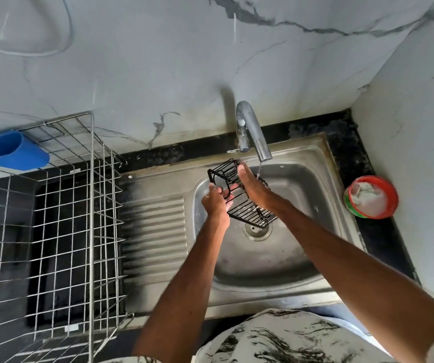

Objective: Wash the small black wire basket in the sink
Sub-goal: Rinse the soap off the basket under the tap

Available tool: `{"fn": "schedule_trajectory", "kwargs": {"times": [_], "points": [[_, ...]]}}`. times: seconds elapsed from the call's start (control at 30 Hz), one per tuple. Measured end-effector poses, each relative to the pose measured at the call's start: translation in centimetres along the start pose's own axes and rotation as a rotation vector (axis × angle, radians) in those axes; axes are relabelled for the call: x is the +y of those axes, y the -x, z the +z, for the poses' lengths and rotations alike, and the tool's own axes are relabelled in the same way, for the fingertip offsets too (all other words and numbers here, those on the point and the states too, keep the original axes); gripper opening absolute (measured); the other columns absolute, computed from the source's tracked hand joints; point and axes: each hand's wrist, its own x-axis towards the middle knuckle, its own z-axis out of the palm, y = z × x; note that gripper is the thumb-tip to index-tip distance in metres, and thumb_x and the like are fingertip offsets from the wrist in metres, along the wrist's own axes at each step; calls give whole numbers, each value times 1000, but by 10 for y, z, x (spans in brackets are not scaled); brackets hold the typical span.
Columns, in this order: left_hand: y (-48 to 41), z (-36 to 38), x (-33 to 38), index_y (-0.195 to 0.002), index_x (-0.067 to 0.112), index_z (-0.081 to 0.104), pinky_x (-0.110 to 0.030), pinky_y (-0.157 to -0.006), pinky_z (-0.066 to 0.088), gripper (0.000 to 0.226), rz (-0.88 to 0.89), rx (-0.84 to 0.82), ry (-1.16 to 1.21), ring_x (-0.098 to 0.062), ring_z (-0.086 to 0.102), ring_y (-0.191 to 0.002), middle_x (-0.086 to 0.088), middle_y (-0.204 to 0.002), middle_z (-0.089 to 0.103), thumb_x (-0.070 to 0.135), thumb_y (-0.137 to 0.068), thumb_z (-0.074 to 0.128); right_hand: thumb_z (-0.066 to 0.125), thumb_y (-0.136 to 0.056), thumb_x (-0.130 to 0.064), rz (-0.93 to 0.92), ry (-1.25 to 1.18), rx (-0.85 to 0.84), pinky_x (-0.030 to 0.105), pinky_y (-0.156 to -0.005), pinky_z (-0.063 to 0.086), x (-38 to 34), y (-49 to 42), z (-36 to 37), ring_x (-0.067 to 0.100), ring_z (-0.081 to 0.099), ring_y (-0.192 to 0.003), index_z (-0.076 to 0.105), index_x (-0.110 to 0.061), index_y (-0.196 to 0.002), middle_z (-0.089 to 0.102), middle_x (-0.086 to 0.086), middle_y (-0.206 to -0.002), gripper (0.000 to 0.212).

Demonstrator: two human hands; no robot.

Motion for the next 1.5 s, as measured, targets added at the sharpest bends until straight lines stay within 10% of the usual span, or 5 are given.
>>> {"fn": "schedule_trajectory", "kwargs": {"times": [0.3, 0.37, 0.77, 1.03, 1.5], "points": [[-6, -4, -2, -73, 23, 43, -16, -40, 32, 40, -3, 24, 35, -12, 45, -43, -9, -72, 78, 26, -112, 39, 5, -85, -86, 244, -38, 114, 46, -127, 8, 75, 33, 8, 22, 12, -153, 18, -11, -158, 15, 12, -165, 106], [-6, -3, -2, -73, 23, 44, -16, -40, 32, 40, 0, 22, 45, -13, 46, -44, -8, -69, 77, 28, -112, 39, 17, -105, -57, 250, -41, 110, 44, -127, 7, 62, 50, 15, 25, 10, -154, 18, -11, -157, 14, 14, -165, 69], [-7, -8, -3, -75, 20, 47, -14, -43, 39, 36, -5, 53, 79, -12, 53, -45, -14, -83, 79, 21, -110, 40, 19, -106, -47, -182, 112, 78, 22, -124, -2, 11, 77, 28, 5, -7, -155, 1, -14, -162, -6, -3, -169, 68], [-5, -11, 1, -74, 21, 44, -15, -34, 25, 38, -23, 47, 75, -9, 47, -39, -6, -67, 77, 17, -111, 37, 13, -103, -59, 279, 201, 52, 35, -126, -2, 86, 74, 14, 23, -6, -156, -4, -12, -161, -8, 10, -169, 76], [-7, -23, -5, -73, 21, 41, -15, -35, 24, 40, -3, 53, 77, -9, 48, -37, -10, -64, 74, 23, -112, 36, 14, -102, -54, -73, 94, -12, 27, -124, -4, -3, 29, 26, 9, -9, -154, -2, -16, -162, -8, -1, -169, 73]]}}
